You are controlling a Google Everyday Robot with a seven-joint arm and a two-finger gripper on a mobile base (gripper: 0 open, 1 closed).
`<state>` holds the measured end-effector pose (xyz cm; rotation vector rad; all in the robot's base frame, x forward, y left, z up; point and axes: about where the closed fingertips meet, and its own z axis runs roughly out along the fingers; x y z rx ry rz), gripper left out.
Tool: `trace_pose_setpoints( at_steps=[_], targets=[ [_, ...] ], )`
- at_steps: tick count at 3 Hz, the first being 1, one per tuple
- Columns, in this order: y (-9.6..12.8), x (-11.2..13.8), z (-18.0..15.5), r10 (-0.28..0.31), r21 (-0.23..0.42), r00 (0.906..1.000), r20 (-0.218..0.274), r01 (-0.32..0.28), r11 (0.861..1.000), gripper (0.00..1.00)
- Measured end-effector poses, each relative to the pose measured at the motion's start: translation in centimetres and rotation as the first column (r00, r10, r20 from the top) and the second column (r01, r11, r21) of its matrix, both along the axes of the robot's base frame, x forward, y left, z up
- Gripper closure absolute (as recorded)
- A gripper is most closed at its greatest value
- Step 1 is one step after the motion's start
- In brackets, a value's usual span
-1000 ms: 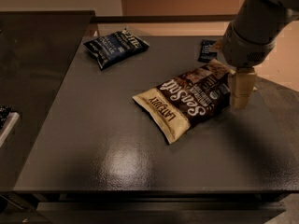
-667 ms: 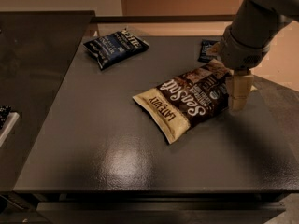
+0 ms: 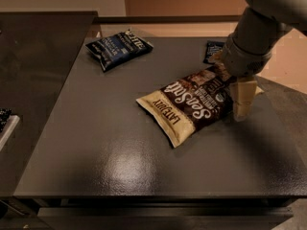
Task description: Pick brown chip bag
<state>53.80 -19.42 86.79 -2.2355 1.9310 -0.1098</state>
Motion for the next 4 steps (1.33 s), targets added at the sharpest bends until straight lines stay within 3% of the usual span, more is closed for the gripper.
trace_pose_setpoints(
  at_steps=[2,4],
  targets=[
    [1.6,0.3,0.2,0.046,-0.057,0.9980,-0.043,-0.048,0.997,0.41],
    [2.8,0.3,1.5,0.049,-0.091,0.9984,-0.027,-0.051,0.995,0.88]
  ],
)
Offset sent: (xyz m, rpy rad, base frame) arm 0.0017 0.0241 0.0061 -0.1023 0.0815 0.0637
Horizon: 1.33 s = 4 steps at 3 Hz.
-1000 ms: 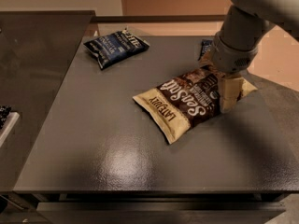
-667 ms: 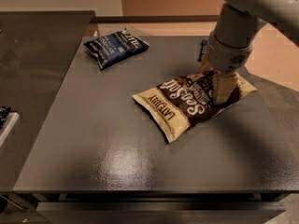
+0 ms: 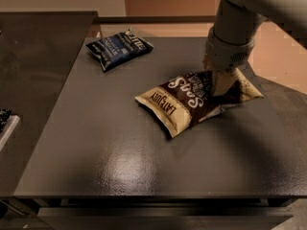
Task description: Pick brown chip bag
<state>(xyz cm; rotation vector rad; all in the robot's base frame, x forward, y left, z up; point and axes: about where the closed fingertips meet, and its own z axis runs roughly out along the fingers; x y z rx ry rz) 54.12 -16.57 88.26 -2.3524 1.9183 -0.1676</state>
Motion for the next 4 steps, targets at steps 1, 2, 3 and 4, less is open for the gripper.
trace_pose_setpoints(
  at_steps=[1,2,3,4],
  targets=[
    [0.7,0.0,1.6,-0.010,0.015,0.9996,0.025,0.010,1.000,1.00],
    [1.3,-0.1,4.0,-0.028,0.045,0.9981,0.055,0.025,0.999,1.00],
    [2.0,-0.6,6.8,-0.034,0.091,0.9950,0.094,0.025,0.996,1.00],
    [2.6,-1.3,9.7,-0.017,0.130,0.9897,0.142,-0.002,0.992,1.00]
  ],
)
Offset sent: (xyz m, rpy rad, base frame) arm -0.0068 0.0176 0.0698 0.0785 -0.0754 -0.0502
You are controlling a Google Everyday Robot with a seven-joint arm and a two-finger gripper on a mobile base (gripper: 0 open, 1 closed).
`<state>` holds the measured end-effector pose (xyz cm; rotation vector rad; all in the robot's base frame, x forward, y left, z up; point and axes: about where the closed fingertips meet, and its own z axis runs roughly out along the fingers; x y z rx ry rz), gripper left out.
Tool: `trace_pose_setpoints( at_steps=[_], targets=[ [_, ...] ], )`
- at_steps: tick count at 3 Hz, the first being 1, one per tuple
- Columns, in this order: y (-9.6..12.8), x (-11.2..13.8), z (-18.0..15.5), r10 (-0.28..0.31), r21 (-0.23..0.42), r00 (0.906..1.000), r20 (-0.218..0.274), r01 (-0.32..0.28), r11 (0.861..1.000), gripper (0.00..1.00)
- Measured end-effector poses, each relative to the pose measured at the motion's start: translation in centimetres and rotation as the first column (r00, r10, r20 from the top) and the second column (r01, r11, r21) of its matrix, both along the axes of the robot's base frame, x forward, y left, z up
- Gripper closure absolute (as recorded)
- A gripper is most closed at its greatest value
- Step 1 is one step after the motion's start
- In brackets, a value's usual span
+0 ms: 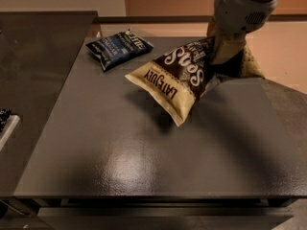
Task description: Pick brown chip bag
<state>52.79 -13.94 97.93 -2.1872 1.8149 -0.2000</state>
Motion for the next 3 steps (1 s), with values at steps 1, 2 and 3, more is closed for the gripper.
trace_pose_setpoints(
  at_steps=[1,2,3],
  targets=[
    [0.5,-0.9,2.5,0.031,0.029,0.9985,0.044,-0.033,0.999,1.00],
    [0.6,-1.9,4.9,0.067,0.051,0.9923,0.104,-0.073,0.996,1.00],
    [0.6,-1.9,5.0,0.067,0.051,0.9923,0.104,-0.073,0.996,1.00]
  ],
)
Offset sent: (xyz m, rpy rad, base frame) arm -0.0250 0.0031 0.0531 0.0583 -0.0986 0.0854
